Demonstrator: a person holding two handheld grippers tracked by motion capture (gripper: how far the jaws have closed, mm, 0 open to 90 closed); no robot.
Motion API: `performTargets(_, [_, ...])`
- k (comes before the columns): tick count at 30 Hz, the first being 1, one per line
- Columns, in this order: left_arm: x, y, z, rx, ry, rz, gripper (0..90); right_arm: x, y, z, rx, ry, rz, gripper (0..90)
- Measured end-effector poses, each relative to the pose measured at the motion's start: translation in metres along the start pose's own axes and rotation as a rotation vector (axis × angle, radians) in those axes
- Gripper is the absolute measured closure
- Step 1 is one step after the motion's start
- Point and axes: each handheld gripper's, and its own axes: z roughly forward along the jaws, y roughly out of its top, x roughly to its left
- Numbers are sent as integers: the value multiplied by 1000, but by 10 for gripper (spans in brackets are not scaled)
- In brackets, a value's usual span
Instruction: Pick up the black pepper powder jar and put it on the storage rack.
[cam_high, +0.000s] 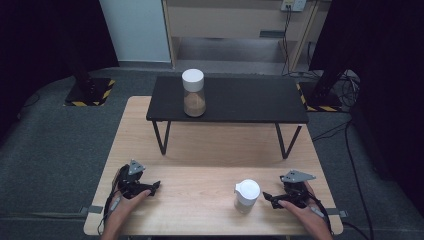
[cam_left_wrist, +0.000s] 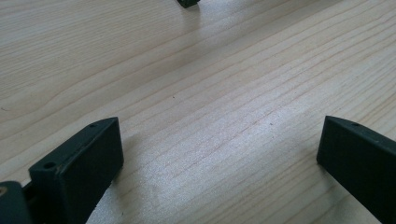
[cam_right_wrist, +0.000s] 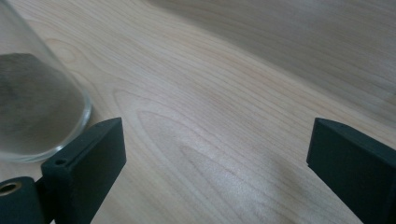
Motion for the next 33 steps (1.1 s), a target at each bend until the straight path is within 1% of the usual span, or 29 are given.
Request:
performTargets(5, [0, 0, 0, 0, 0, 0, 0, 3, -1, -11, -13, 15, -12, 61])
performTargets(8, [0, 0, 0, 0, 0, 0, 0, 6, -1, -17, -14, 29, -31, 68])
performTargets(12, [0, 0, 0, 0, 0, 0, 0, 11, -1, -23, -17, 48, -56, 72])
performTargets(14, [0, 0, 0, 0, 0, 0, 0, 12, -2, -25, -21, 65, -61, 74])
performTargets(17, [0, 0, 0, 0, 0, 0, 0, 16, -2, -28, -24, 77, -72, 76])
performTargets(24, [0, 0, 0, -1, 1, 0, 0, 24, -1, -32, -28, 98, -102, 75])
performTargets(33, [-1, 0, 0, 0, 3, 0, 0, 39, 7, -35, -43, 127, -150, 73])
